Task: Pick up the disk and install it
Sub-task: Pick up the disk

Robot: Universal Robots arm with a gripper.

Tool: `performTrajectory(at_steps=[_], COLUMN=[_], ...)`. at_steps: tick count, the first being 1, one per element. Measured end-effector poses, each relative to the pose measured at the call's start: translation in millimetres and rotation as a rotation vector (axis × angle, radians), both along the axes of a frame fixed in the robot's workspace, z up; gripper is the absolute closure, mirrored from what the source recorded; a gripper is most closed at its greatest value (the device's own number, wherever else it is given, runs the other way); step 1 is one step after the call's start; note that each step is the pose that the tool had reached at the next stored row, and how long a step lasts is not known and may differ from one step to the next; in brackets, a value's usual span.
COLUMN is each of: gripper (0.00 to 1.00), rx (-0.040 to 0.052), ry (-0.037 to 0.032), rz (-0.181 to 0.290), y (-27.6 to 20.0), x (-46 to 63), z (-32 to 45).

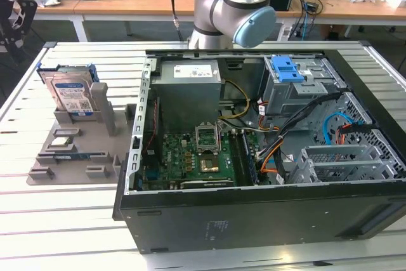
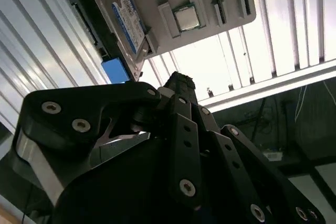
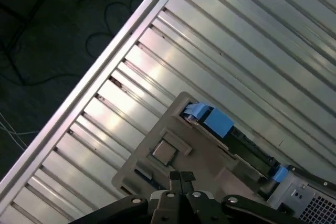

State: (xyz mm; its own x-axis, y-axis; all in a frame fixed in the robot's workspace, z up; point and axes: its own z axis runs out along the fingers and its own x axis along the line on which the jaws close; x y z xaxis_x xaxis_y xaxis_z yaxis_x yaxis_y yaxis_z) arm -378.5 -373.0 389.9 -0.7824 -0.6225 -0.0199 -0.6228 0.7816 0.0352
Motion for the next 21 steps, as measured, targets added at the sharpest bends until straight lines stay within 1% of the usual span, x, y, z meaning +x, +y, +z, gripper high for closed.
performTrajectory(at_steps=[1, 5, 7, 11, 12, 16, 19, 21], gripper=[0.89, 0.89, 0.89, 0.89, 0.89, 0.89, 0.89, 0.89], rx=[0.0, 0.0, 0.0, 0.0, 0.0, 0.0, 0.0, 0.0], ry=[-0.0001, 0.0, 0.0, 0.0, 0.0, 0.0, -0.0001, 0.0], rz=[0.03, 0.087, 0.137, 0.193, 0.219, 0.271, 0.339, 0.372], y=[0.0, 0.0, 0.0, 0.0, 0.0, 0.0, 0.0, 0.0], x=[0.0, 0.0, 0.0, 0.0, 0.0, 0.0, 0.0, 0.0], z=[0.0, 0.0, 0.0, 0.0, 0.0, 0.0, 0.0, 0.0])
